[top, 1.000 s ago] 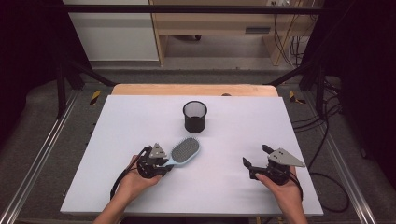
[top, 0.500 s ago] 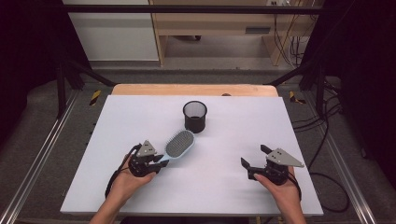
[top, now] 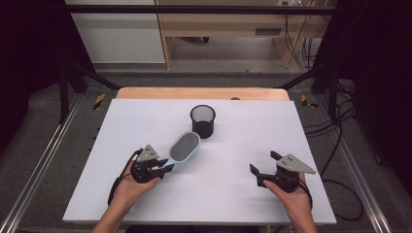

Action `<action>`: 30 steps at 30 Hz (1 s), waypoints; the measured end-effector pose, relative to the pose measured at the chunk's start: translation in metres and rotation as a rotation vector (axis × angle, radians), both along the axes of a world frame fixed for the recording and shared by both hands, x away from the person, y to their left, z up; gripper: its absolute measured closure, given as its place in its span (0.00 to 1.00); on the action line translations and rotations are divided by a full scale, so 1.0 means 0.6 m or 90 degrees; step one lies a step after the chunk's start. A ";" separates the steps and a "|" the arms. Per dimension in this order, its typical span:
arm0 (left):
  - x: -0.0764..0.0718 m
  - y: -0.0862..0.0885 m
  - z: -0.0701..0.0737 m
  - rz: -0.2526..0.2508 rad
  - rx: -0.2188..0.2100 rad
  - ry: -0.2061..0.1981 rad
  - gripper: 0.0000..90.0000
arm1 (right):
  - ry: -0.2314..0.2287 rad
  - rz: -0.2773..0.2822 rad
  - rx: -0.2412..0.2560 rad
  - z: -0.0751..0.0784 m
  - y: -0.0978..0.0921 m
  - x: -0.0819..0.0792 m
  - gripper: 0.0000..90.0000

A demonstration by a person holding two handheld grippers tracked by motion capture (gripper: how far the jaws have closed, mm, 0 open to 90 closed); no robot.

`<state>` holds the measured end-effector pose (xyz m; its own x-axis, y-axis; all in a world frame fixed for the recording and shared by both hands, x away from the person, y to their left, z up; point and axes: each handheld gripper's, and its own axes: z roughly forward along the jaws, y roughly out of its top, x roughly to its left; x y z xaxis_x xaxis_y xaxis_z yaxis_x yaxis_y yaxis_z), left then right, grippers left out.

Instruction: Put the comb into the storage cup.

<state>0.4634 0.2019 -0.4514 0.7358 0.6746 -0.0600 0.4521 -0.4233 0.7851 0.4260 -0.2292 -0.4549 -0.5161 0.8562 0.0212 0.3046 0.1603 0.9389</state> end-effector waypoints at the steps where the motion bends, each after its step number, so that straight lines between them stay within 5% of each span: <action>1: -0.001 0.002 0.003 0.003 -0.005 -0.002 0.77 | -0.001 0.000 -0.002 0.000 0.000 0.000 0.10; 5: -0.004 0.015 0.009 0.011 -0.029 -0.006 0.77 | 0.007 0.000 -0.005 -0.001 0.000 0.003 0.10; 17: 0.003 0.024 0.002 0.018 -0.036 -0.003 0.77 | 0.016 -0.016 0.016 0.003 0.002 0.011 0.10; 25: 0.002 0.007 0.005 0.006 -0.027 -0.018 0.77 | 0.051 -0.022 0.072 0.017 0.036 0.015 0.10; 30: 0.003 0.004 0.003 0.000 -0.038 -0.012 0.77 | 0.073 0.010 0.088 0.011 0.069 0.028 0.10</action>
<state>0.4654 0.2045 -0.4498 0.7368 0.6705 -0.0869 0.4376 -0.3750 0.8173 0.4426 -0.1875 -0.4485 -0.5164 0.8332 0.1976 0.4099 0.0379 0.9113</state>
